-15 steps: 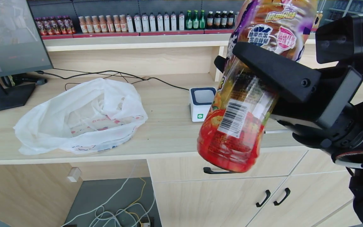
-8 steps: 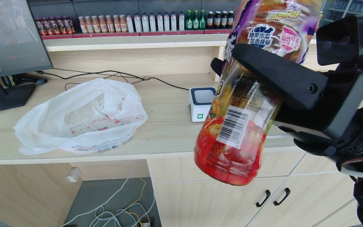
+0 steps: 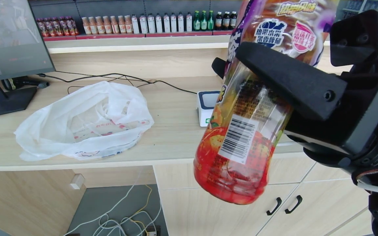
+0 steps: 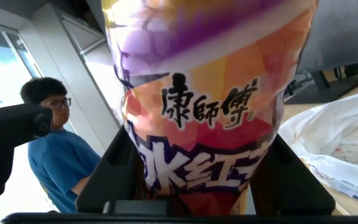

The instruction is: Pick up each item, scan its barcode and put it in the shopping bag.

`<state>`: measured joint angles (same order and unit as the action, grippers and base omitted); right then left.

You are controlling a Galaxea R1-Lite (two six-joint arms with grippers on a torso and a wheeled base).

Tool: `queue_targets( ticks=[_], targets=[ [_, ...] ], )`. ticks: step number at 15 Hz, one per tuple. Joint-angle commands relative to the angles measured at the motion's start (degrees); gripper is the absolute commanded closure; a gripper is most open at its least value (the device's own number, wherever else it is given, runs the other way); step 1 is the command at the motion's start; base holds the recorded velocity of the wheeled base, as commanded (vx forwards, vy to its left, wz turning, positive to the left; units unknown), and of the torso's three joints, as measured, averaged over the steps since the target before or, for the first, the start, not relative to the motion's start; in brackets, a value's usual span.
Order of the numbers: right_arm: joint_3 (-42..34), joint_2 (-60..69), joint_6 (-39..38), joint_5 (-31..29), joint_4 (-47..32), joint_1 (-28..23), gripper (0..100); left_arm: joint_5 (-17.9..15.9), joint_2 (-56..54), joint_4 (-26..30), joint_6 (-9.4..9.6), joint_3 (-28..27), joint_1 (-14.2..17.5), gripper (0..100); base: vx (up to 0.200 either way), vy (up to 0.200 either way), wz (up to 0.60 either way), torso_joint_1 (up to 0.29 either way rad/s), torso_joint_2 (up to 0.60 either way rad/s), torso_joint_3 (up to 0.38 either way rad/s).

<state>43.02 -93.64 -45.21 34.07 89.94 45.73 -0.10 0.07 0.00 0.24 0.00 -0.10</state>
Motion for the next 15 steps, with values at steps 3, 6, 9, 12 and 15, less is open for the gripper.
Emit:
queue_targets(
  ticks=[3,6,9,12,15],
  targets=[
    [-0.3,0.0,0.1,-0.1,0.1,0.1,100,0.0,0.0,0.0,0.02,0.0,0.0,0,0.000,0.000,0.00,0.000,0.00,0.000],
    [-0.4,0.2,0.2,-0.1,0.1,-0.2,100,0.0,0.0,0.0,0.02,0.0,0.0,0,0.000,0.000,0.00,0.000,0.00,0.000],
    [-1.2,0.3,0.3,-0.1,0.1,-1.2,100,0.0,0.0,0.0,0.02,0.0,0.0,0,0.000,0.000,0.00,0.000,0.00,0.000],
    [-4.0,2.0,0.4,-0.1,0.1,-2.0,100,0.0,0.0,0.0,0.02,0.0,0.0,0,0.000,0.000,0.00,0.000,0.00,0.000],
    [-5.8,2.7,1.7,-0.1,0.1,-6.4,100,0.0,0.0,0.0,0.02,0.0,0.0,0,0.000,0.000,0.00,0.000,0.00,0.000]
  ],
)
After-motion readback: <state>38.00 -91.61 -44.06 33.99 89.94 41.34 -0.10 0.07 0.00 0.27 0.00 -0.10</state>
